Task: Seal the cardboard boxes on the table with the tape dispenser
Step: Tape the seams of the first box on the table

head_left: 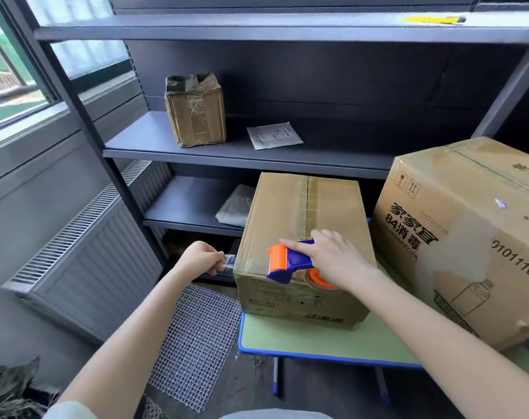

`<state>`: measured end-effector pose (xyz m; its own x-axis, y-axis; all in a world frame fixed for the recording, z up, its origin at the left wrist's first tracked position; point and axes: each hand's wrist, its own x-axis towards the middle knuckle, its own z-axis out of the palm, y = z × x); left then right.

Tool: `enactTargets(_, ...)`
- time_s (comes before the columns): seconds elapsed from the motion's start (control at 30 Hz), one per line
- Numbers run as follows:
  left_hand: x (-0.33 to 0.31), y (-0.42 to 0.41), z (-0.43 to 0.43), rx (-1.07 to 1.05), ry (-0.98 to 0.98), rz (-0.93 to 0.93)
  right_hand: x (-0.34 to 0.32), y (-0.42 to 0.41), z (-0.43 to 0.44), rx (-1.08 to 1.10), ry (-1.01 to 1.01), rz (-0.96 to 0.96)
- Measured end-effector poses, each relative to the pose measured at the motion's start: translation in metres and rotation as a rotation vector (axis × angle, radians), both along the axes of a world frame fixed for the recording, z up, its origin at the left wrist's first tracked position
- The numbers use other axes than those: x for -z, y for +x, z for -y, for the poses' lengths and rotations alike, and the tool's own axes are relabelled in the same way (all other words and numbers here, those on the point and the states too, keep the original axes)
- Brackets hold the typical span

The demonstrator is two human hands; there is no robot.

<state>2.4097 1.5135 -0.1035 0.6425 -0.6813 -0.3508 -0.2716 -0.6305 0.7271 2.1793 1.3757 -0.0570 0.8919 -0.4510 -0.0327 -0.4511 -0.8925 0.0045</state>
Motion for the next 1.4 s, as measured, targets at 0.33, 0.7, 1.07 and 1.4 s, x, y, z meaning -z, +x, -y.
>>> enactTargets(0.33,0.019,0.008,0.002,0.069,0.063,0.117,0.006,0.01,-0.01,0.034,-0.086,-0.029)
enactTargets(0.7,0.04,-0.003,0.0,0.047,0.037,0.042,0.004,0.016,-0.011,0.021,-0.094,-0.072)
enactTargets(1.07,0.048,-0.021,0.01,0.075,0.111,-0.053,0.005,0.023,-0.003,-0.012,-0.064,-0.096)
enactTargets(1.4,0.056,-0.049,-0.001,-0.099,-0.164,0.077,0.002,0.023,0.0,-0.04,-0.058,-0.109)
